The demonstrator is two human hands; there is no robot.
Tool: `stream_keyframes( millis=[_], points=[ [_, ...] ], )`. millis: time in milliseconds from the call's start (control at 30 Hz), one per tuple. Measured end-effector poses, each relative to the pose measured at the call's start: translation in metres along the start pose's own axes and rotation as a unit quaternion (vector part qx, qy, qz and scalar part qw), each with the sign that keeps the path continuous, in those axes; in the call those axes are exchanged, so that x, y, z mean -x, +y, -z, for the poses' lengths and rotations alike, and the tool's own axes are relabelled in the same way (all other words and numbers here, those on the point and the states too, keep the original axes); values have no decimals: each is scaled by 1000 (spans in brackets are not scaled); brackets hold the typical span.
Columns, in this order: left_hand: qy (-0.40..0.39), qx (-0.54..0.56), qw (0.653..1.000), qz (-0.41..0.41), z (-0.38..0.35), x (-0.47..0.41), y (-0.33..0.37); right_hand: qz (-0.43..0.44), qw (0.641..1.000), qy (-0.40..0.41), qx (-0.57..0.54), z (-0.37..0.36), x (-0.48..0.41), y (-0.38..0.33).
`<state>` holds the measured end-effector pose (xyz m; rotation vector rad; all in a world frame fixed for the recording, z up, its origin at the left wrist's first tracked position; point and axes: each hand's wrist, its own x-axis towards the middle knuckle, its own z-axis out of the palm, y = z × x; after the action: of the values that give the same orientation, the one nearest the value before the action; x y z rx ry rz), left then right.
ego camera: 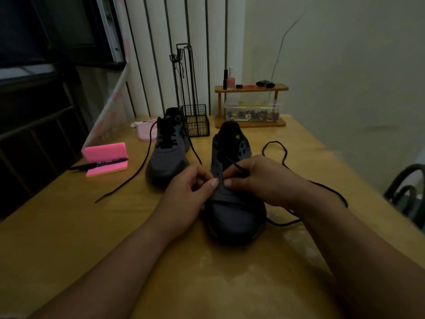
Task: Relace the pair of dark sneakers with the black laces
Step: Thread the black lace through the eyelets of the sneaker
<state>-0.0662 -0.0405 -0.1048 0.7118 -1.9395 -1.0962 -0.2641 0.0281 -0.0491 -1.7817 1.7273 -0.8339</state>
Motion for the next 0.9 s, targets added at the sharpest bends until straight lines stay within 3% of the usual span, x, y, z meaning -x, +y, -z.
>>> stream_keyframes(
  millis=[133, 267, 433, 533, 667, 900],
  points=[
    [-11, 34, 999, 10, 0, -2, -1, 3, 998, 15, 53, -4, -1, -2],
    [-4, 31, 1000, 5, 0, -1, -1, -3, 1000, 9, 10, -5, 1, -2],
    [-11, 2, 1000, -12, 3, 2, 3, -27, 999, -18, 33, -6, -1, -9],
    [-47, -31, 998, -32, 6, -1, 3, -41, 999, -18, 16, -8, -1, -11],
    [-98, 9, 995, 3, 5, -2, 5, -37, 999, -7, -22, -13, 3, -12],
    [-122, -116, 986, -1, 14, -26, 32, 28, 993, 83, 85, -23, 7, -6]
  ],
)
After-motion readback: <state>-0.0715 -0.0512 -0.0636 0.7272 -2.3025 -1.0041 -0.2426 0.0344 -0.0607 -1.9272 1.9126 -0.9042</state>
